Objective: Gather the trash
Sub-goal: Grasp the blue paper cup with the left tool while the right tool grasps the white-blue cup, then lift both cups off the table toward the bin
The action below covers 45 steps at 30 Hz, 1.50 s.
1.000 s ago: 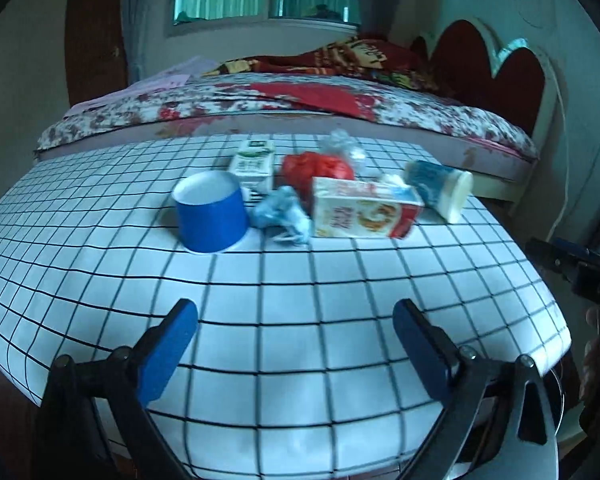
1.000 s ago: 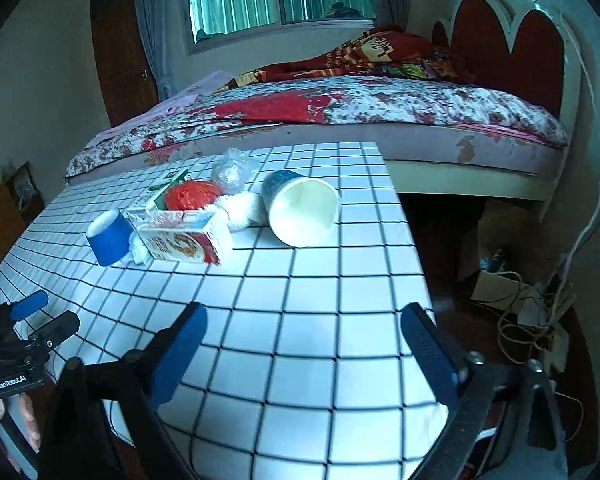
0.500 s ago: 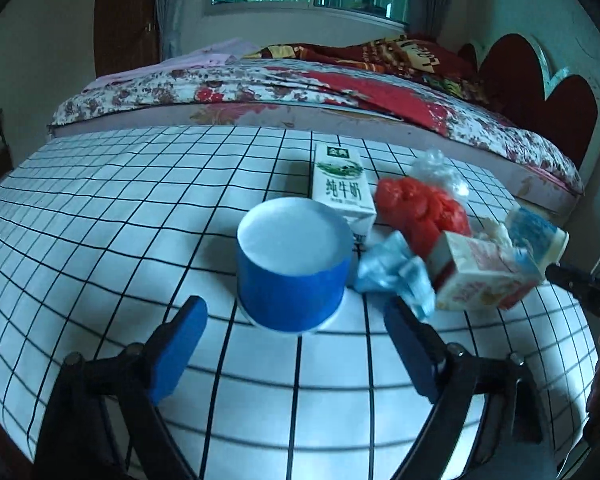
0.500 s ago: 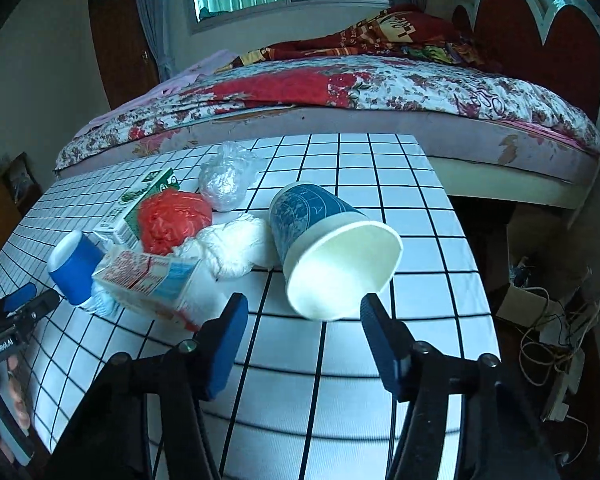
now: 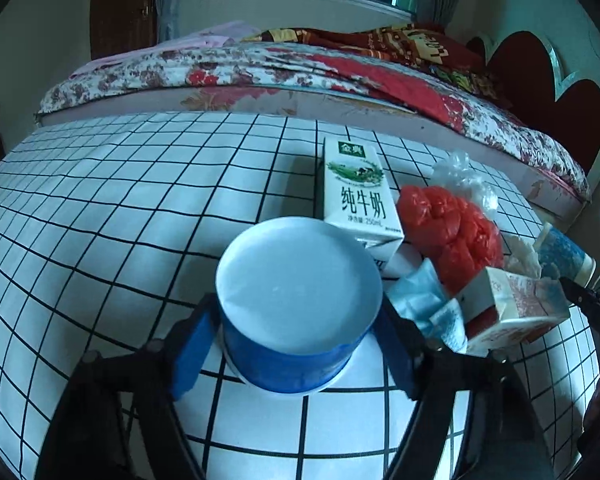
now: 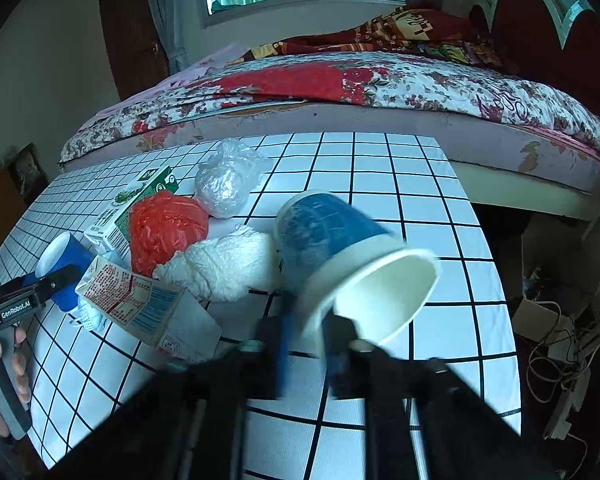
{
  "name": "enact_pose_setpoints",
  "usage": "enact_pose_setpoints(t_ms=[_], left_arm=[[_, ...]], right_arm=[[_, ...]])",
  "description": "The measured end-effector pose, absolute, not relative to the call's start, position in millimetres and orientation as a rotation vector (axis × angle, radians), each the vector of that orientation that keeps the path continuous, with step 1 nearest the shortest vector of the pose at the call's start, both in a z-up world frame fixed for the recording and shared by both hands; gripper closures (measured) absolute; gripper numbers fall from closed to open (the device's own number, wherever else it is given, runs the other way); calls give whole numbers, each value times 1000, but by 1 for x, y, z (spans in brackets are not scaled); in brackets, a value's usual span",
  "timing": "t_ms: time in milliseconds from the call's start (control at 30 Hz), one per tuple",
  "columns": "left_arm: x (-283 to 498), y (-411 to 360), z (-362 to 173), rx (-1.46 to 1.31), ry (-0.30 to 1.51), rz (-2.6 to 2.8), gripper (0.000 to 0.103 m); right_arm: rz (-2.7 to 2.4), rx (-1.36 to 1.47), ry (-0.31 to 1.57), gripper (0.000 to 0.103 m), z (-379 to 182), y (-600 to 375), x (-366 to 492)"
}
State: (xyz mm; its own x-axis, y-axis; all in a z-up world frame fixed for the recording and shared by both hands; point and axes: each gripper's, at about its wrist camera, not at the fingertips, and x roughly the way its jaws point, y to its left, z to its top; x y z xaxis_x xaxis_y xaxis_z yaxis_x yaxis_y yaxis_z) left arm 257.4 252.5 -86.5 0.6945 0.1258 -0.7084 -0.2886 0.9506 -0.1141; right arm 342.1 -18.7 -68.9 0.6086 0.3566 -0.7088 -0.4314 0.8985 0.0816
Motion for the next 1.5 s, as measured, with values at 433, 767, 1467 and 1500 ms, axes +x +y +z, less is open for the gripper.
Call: enact_pose_setpoints(t_ms=[433, 767, 1467, 1500], left_arm=[[195, 206, -52, -149, 665, 200, 28], [152, 149, -34, -137, 629, 114, 28], [111, 35, -10, -18, 568, -48, 28], [111, 31, -10, -15, 567, -57, 28]], right_arm=[[471, -138, 701, 99, -40, -44, 284], [422, -106, 671, 99, -24, -97, 221], [370, -111, 563, 99, -2, -172, 136], [366, -106, 567, 99, -4, -178, 133]])
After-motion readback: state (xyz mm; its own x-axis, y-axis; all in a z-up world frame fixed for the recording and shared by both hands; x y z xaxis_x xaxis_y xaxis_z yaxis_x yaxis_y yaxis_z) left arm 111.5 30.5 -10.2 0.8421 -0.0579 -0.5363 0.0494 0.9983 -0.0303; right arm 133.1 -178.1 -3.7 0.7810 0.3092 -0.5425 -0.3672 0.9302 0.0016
